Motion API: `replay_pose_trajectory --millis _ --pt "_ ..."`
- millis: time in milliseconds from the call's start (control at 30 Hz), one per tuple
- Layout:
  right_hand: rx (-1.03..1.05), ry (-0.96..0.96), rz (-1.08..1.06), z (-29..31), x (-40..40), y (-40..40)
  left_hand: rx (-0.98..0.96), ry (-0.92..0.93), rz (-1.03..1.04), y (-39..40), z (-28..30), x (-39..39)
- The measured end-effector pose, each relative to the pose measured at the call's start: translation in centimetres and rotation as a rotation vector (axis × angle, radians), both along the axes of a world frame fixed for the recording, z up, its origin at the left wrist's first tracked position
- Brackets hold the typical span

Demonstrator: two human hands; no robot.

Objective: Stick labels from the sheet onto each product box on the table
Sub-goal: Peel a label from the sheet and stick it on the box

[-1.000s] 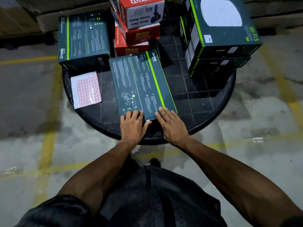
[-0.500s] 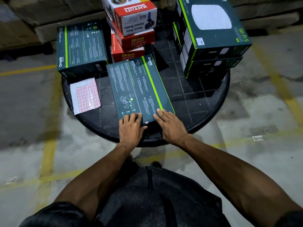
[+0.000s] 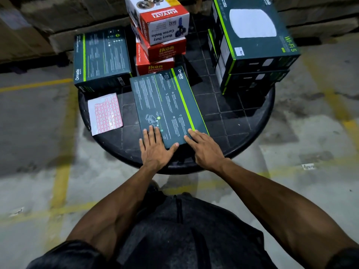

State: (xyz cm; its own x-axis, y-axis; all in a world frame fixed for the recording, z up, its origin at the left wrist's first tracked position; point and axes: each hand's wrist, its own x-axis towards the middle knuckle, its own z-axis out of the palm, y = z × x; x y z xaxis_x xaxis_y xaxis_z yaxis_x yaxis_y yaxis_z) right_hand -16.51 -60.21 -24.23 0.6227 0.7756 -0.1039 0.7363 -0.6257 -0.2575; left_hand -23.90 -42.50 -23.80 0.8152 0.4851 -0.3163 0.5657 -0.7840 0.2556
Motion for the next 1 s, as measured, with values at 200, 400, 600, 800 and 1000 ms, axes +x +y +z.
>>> replay_pose_trajectory --millis 200,400,600,800,1000 --pt "-0.012 -0.007 0.002 -0.1 0.0 0.0 -0.065 0.029 0.064 -0.4 0.5 0.6" --pt "-0.028 -0.011 0.002 -0.1 0.0 0.0 -0.109 0.036 0.057 0.0 0.7 0.6" --pt "-0.040 -0.014 0.003 -0.2 0.0 0.0 -0.036 0.085 0.015 -0.4 0.5 0.5" --pt "-0.003 -0.012 -0.005 -0.2 0.0 0.2 0.013 0.017 -0.009 -0.5 0.5 0.2" --pt "-0.003 -0.008 -0.006 -0.3 0.2 0.2 0.259 0.009 -0.324 0.4 -0.4 -1.2"
